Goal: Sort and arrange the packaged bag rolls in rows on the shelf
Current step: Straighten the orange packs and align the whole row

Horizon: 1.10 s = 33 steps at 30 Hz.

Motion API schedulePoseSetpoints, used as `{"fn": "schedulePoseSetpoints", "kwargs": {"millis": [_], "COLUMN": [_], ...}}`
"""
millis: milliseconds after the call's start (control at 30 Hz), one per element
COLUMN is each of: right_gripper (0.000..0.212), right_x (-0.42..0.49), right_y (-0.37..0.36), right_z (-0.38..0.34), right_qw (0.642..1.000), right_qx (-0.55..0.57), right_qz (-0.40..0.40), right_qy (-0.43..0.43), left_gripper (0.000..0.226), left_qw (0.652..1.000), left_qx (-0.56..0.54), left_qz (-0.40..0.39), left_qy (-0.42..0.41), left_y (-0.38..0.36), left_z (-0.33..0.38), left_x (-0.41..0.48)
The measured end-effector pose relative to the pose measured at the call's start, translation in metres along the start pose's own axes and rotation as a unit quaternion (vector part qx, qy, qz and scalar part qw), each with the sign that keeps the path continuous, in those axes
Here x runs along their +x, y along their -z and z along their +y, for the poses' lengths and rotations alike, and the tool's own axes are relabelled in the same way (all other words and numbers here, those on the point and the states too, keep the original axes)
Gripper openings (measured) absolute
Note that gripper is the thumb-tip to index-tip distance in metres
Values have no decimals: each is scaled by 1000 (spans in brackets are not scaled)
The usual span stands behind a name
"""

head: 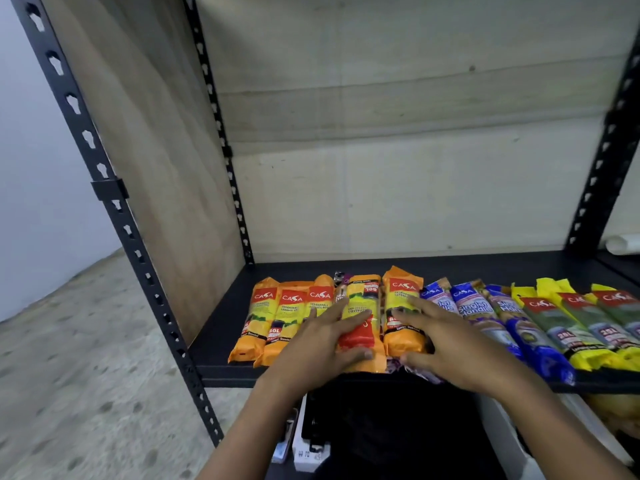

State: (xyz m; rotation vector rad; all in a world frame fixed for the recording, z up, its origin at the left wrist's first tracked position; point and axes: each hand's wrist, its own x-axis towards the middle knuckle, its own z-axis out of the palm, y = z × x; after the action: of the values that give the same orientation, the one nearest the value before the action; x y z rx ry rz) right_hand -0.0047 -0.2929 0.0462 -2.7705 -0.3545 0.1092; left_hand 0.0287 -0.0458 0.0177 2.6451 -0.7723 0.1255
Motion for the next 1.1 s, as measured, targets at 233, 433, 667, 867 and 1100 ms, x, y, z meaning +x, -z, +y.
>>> {"fn": "schedulePoseSetpoints", "kwargs": {"millis": [233,433,667,867,1100], "right_gripper": [71,66,64,64,63], "right_x": [1,20,57,73,72], "right_y": [3,-9,-35,-68,-77], "right_z": [-8,-34,-88,-105,-110], "right_qw": [998,990,983,982,982], "right_qx": [34,71,93,76,51], "right_qz": [52,100,81,79,76], "right_qy": [12,69,139,152,167], "left_gripper": [48,40,42,40,47], "left_qw": [996,990,982,974,978], "left_qx": [-70,-41,-27,-81,-124], "left_qz": [60,131,168,192,156], "left_qy": [5,35,78,92,65], "left_y": [-1,19,44,33,24], "left_z": [5,-21,-78,-101,-111], "left_x": [2,-22,-61,-77,-80]}}
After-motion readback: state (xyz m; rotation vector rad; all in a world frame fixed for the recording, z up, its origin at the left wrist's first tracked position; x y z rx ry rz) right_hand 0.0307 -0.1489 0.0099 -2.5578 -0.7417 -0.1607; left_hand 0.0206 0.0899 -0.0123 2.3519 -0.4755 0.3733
